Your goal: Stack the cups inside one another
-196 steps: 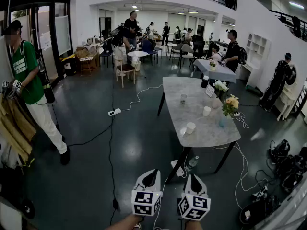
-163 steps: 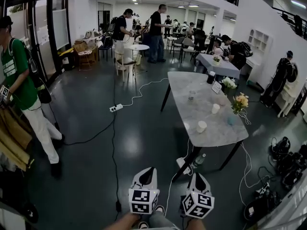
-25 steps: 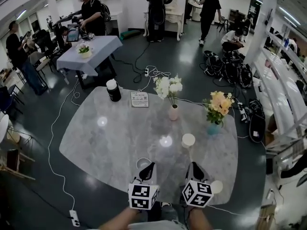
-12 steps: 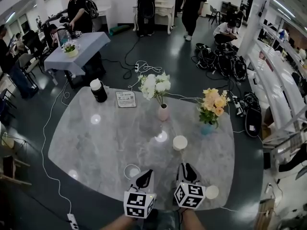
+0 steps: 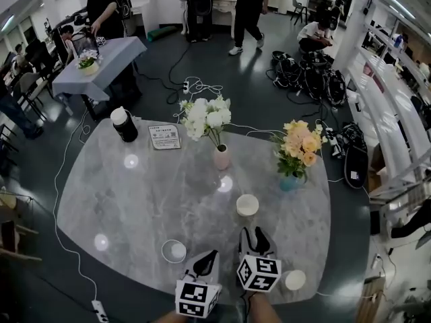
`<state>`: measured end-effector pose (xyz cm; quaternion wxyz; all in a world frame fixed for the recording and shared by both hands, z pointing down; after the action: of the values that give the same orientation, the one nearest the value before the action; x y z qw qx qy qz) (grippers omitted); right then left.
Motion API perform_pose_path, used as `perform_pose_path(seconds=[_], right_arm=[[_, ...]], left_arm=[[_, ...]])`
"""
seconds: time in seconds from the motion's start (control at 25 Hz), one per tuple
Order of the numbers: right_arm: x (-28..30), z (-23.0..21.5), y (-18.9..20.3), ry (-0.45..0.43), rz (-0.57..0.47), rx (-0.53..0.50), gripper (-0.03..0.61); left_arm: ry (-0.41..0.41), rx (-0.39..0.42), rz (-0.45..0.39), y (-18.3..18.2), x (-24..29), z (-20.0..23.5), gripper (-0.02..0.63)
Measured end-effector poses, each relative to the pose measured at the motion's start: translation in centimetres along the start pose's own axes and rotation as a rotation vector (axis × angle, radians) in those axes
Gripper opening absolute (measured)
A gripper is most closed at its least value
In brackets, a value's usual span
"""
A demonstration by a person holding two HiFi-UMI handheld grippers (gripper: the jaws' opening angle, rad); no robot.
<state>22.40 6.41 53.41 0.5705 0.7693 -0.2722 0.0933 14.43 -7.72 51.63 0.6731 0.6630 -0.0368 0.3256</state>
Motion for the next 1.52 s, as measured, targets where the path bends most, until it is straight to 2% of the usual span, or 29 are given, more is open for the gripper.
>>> perform_pose_path(seconds=[0.36,0.8,1.52], right_arm=[[3.7,-1.2,0.9,0.001,0.036,-0.027,0.186],[7.1,-1.4,1.3,-0.003,0.046,-0.069,0.232],[9.0,-1.9,0.8,0.005,0.023,-0.096,0.238]], left_arm=[[0.009,-0.011,0.037,1.1,2.6,0.4,-0.003],[0.008,-0.039,0.079,2.3,4.3,1.4,-0.003],[0.023,-0.037,0.096,2.6,4.9,1.8,-0.003]])
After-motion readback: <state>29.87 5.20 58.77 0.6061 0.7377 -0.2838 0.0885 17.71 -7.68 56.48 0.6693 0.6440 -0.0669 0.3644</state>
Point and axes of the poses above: the fingertips, and each gripper's own axes: x forward along the fingers, z to its left, y out of its underside, the point moved 7 cm from there along -x, backward along the fingers, and after that the axes turned 7 degrees about x, right-handed, at the moved point
